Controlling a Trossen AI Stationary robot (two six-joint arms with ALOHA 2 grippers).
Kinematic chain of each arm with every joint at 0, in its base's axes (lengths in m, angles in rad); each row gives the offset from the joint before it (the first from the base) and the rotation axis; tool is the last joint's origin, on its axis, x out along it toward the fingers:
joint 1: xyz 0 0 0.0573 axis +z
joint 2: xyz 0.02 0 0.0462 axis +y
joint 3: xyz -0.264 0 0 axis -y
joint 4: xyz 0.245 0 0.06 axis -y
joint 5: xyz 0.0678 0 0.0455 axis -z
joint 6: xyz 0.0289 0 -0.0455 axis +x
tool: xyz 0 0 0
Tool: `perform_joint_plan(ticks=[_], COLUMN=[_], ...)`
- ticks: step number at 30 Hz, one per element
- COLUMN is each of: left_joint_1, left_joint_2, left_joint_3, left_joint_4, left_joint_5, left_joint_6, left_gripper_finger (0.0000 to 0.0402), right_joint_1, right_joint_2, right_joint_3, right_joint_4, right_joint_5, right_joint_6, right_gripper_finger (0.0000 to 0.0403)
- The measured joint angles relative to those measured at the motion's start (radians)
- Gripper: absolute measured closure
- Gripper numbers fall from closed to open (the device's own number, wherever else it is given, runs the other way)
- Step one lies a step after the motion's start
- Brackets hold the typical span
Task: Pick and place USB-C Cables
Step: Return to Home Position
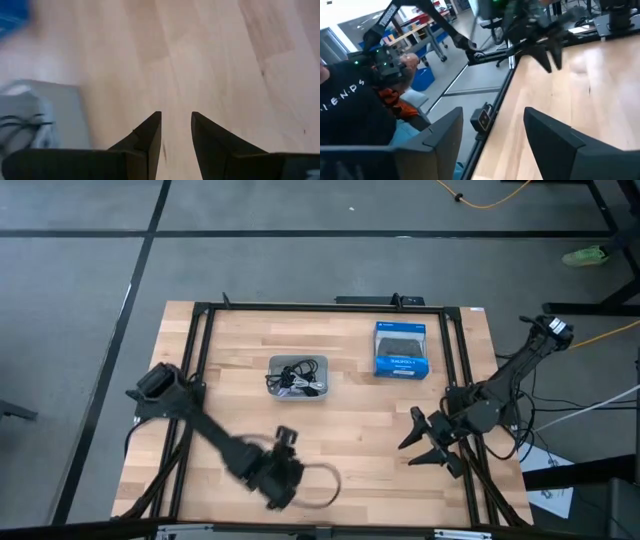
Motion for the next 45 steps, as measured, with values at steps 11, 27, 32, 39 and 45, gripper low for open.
perform_joint_plan(ticks=[11, 27, 32, 39, 45], left_joint_1=[0.309, 0.36, 0.428, 0.475, 0.492], left_joint_2=[-0.257, -1.047, -1.243, -1.513, -1.701], left_joint_3=[-0.284, -1.085, -1.241, -1.366, -1.414], left_joint_4=[0.161, 0.888, 1.005, 1.01, 0.955], left_joint_5=[0.362, 0.261, 0.301, 0.347, 0.394], left_joint_6=[0.044, -0.045, -0.036, 0.022, 0.055], left_gripper_finger=[0.0302, 0.0302, 0.0302, 0.0302, 0.0302], right_joint_1=[0.08, 0.093, 0.093, 0.093, 0.092], right_joint_2=[-0.189, -0.373, -0.38, -0.379, -0.389], right_joint_3=[-0.029, -0.028, -0.028, -0.028, -0.053], right_joint_4=[-0.222, -0.365, -0.366, -0.387, -0.392], right_joint_5=[0.156, 0.113, 0.112, 0.111, 0.107], right_joint_6=[0.001, -0.145, -0.123, -0.075, -0.123], right_gripper_finger=[0.0189, 0.0189, 0.0189, 0.0189, 0.0189])
